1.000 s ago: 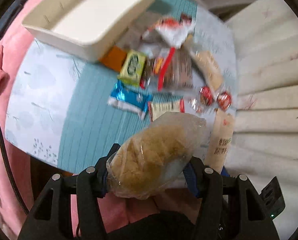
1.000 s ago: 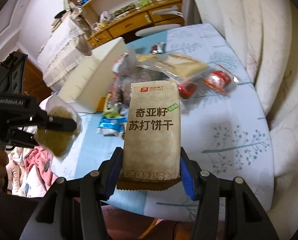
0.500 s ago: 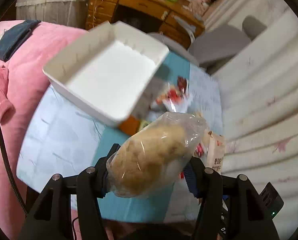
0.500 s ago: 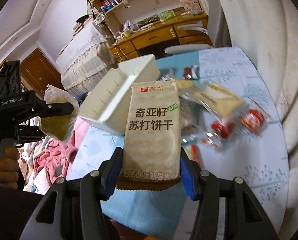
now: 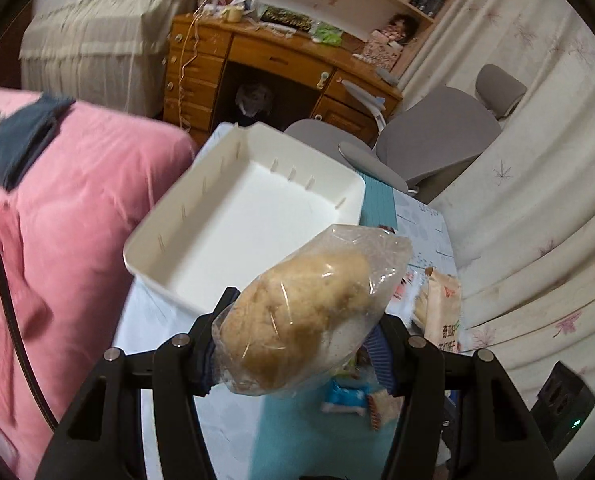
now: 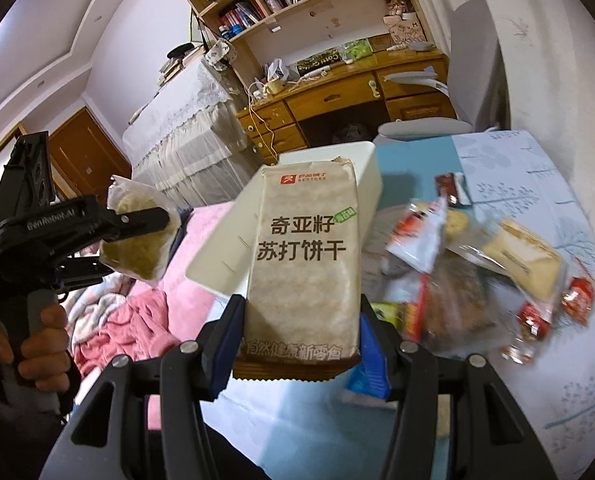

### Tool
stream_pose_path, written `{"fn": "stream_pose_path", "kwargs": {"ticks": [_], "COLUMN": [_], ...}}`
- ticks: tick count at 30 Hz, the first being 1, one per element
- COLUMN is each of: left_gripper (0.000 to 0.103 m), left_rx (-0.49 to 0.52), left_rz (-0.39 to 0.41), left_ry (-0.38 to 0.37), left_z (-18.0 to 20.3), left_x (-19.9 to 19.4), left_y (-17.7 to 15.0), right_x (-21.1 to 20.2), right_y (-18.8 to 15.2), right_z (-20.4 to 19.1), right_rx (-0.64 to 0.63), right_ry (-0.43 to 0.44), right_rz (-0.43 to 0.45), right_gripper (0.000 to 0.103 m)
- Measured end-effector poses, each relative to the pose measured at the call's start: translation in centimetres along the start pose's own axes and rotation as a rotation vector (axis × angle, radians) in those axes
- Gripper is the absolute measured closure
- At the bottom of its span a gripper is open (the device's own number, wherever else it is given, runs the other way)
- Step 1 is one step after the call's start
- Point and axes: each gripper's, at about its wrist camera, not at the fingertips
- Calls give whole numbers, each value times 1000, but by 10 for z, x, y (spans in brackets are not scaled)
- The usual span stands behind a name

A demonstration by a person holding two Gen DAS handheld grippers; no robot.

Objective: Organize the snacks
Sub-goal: 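Carry both snacks to the white tray and open both tools to drop them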

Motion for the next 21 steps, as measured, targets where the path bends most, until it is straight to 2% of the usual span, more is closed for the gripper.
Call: {"fn": "stream_pose_path", "kwargs": {"ticks": [7, 13, 14, 15, 16, 17, 19, 20, 21], "left_gripper": [45, 44, 42, 35, 23, 18, 16, 16, 16], "left_rx": [84, 114, 117, 117, 115, 107, 95, 94, 96], "left_rz": [15, -5, -18, -36, -54, -76, -95, -100, -102], "left_ry": [31, 50, 57, 62, 60, 54, 46, 41, 42], "left_z": [-18, -37, -40, -43, -46, -51, -57, -59, -60], "left_x": [9, 22, 27, 31, 35, 41, 47, 49, 51], "left_y": [37, 65, 69, 71, 72, 74, 75, 75, 75], "right_x": [34, 64, 68, 73, 81, 87, 98, 101, 103], "right_y": [28, 52, 55, 56, 58, 59, 61, 60, 60], "right_z": [-31, -57, -60, -63, -64, -64, -61, -59, -58], "right_rx": [17, 19, 21, 25, 33, 48, 85, 103, 117], "right_ry": [-1, -13, -16, -25, -38, -44, -34, -42, -60], "right_rz": [37, 54, 54, 47, 28, 12, -24, -35, -40], "right_gripper": [49, 49, 49, 49, 48, 48, 45, 37, 33]}}
Point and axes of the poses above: each gripper's, at about its wrist camera, not at the fingertips, and x roughly the way its jaws point, z to its right, y to its top, and after that the axes turned 11 degrees about -z, right-handed
